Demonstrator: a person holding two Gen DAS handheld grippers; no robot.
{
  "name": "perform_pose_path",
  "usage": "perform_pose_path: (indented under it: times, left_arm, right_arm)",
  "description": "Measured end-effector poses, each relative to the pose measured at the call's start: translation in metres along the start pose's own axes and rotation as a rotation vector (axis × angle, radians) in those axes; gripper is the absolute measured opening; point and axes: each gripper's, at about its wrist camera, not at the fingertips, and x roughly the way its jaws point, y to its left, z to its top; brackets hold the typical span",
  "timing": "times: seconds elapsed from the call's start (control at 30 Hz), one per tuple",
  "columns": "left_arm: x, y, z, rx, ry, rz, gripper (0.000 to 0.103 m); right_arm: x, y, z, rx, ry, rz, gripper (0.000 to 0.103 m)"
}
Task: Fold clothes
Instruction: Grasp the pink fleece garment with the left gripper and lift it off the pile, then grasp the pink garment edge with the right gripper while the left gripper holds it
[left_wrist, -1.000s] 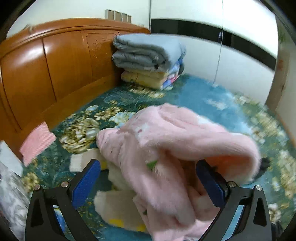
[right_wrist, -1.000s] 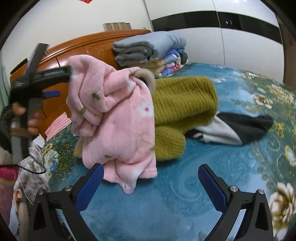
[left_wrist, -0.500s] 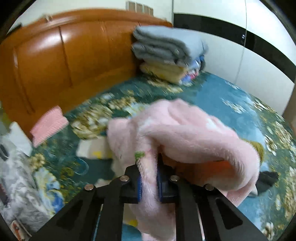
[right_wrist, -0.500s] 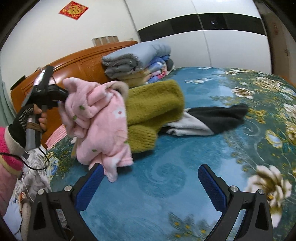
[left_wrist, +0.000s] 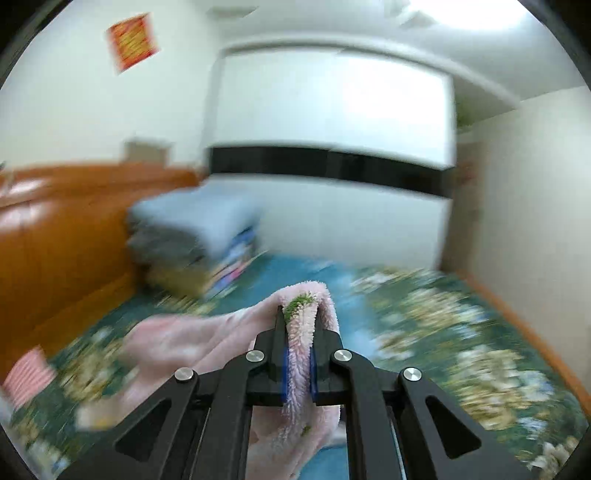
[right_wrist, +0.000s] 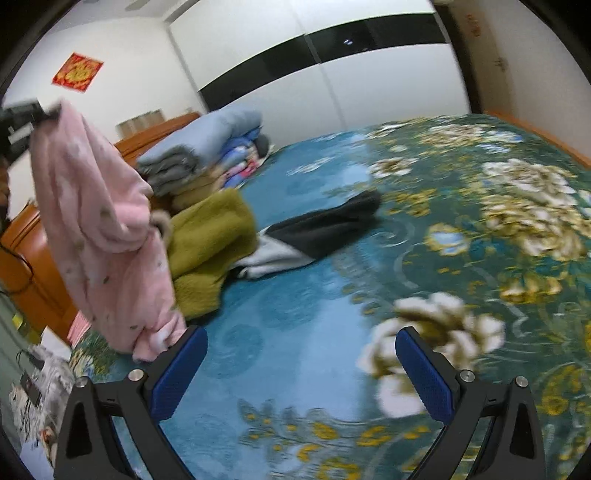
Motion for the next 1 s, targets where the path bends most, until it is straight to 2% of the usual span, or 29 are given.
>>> perform_pose_path:
  times: [0.13,0.2,0.27,0.33,0.43,0.53,0.63,0.7,0.83,1.0]
  left_arm:
    - [-0.026,-0.046,0.025,-0.058,-0.091,-0.267,0.008]
    - [-0.038,-0.060,0.025,-0.060,-0.122,-0.336,0.008]
    - [-0.036,-0.072,0.014,-0.027,-0.112,-0.329,0.008]
    - [-0.015,-0.083,-0.011,-0.011,-0.021,-0.320,0.008]
    - [0.036,-0.086,-0.082,-0.038,0.228,-0.305,0.009]
    - [0.074,-0.075,-0.162,-0.083,0.442,-0.254,0.008]
    - [0.100,-0.047,-0.243,-0.150,0.647,-0.157,0.008]
    - [0.088,-0.026,-0.282,-0.168,0.735,-0.119,0.009]
    - [0.069,0.011,-0.315,-0.209,0.778,-0.085,0.010]
    - [0.082,0.033,-0.314,-0.293,0.781,-0.084,0.011]
  right_arm:
    - [-0.035,-0.029,0.011,0.044,-0.066,-0.064,0.103]
    - [-0.054,-0.043,0.015,0.064,-0.106,-0.100,0.103]
    - [-0.073,-0.058,0.015,0.085,-0.143,-0.145,0.103]
    - [-0.086,-0.072,0.011,0.109,-0.159,-0.182,0.103]
    - [-0.094,-0.091,-0.003,0.155,-0.141,-0.217,0.103]
    - [-0.092,-0.106,-0.023,0.201,-0.089,-0.232,0.103]
    - [-0.087,-0.115,-0.043,0.216,-0.026,-0.234,0.103]
    - [-0.080,-0.116,-0.053,0.209,0.012,-0.228,0.103]
    - [-0.064,-0.103,-0.063,0.179,0.080,-0.165,0.103]
    - [-0.042,-0.074,-0.075,0.053,0.161,-0.155,0.102]
